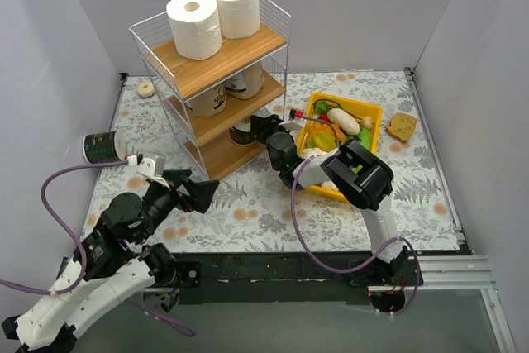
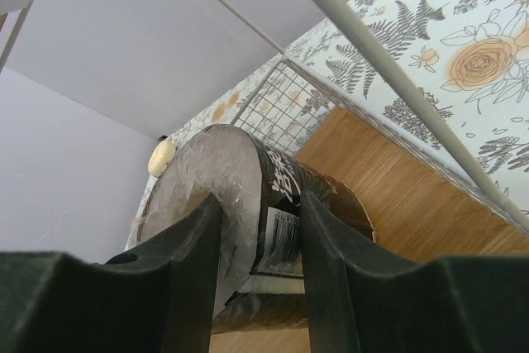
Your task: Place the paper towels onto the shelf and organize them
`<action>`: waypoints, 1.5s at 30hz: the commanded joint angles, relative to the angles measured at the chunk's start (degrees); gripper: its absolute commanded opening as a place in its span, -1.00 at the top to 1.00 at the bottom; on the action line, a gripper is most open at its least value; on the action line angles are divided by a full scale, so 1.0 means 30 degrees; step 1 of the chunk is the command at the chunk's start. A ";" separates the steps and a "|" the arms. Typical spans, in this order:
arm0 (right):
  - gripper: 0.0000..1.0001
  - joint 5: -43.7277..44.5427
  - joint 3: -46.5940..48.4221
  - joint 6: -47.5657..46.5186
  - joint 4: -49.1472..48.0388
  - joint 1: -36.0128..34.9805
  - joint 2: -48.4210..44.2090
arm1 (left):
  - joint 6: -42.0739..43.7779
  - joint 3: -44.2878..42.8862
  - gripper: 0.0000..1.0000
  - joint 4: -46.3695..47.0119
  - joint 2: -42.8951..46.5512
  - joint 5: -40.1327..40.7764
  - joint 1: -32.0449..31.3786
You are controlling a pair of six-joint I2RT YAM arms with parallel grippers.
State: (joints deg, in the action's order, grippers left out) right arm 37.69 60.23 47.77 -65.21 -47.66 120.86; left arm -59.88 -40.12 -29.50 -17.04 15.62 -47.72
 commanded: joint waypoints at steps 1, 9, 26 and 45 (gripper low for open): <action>0.26 -0.0140 0.0873 0.1332 -0.0851 -0.0051 -0.0471 | 0.0067 0.0072 -0.96 0.0135 -0.0093 0.0039 0.0088; -0.57 -0.0757 0.0139 -0.0395 -0.0124 -0.0051 -0.3452 | 0.0066 0.0043 -0.96 0.0135 -0.0531 0.0156 0.0088; -0.97 -0.5559 -0.7272 0.0606 1.2795 -0.0725 -1.6403 | -0.0489 -0.0425 -0.96 -0.0275 -0.1439 0.1326 0.0117; -0.01 -0.5945 -1.0026 -0.3296 2.3697 -0.0754 -3.1230 | -0.4092 -0.7102 -0.96 -0.2324 -0.5363 0.8908 0.0088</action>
State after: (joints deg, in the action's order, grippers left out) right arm 17.85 31.42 38.59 -0.58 -49.74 30.89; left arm -68.90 -57.14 -33.43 -28.67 30.68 -47.72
